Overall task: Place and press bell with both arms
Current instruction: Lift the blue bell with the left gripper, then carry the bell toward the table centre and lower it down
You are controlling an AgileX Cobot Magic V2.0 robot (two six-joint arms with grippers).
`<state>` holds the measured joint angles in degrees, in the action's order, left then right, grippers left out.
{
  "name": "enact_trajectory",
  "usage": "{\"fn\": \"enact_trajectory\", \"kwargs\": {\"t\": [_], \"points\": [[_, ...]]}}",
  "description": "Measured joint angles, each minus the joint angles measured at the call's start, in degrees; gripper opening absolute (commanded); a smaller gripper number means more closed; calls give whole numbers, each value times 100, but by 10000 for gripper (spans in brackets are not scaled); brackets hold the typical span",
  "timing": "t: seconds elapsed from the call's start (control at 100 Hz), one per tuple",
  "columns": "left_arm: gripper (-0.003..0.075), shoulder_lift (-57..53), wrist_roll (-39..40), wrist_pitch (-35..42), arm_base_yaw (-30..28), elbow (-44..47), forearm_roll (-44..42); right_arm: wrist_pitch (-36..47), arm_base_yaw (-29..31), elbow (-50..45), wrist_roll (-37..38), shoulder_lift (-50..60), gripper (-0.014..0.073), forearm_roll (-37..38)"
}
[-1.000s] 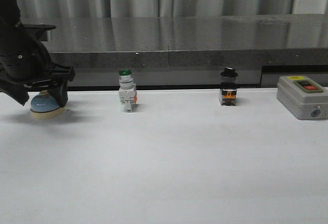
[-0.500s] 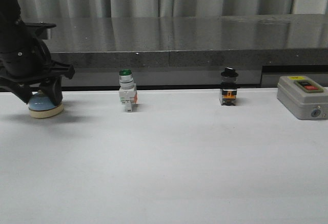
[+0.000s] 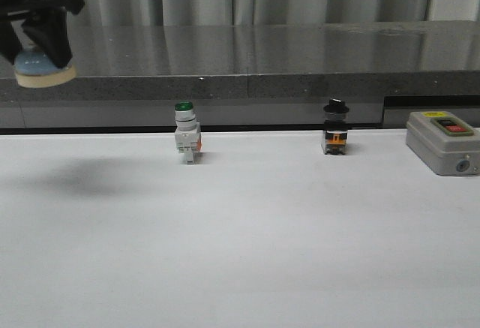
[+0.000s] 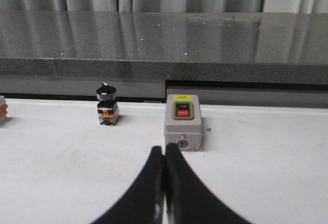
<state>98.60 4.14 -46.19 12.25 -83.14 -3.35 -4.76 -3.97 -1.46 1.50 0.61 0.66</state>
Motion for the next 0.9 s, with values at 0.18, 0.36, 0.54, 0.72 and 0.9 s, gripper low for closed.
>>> {"fn": "enact_trajectory", "kwargs": {"t": [0.18, 0.36, 0.54, 0.72, 0.9], "points": [[185, -261, -194, -54, 603, 0, 157, 0, 0, 0, 0, 0, -60, 0], [185, -196, -207, 67, 1308, 0, 226, 0, 0, 0, 0, 0, -60, 0], [185, 40, -207, 517, 1942, 0, 286, 0, 0, 0, 0, 0, -60, 0], [185, 509, -207, 810, 2351, 0, 335, 0, 0, 0, 0, 0, -60, 0], [185, 1002, -210, 1052, 2493, 0, 335, 0, 0, 0, 0, 0, -60, 0]]}}
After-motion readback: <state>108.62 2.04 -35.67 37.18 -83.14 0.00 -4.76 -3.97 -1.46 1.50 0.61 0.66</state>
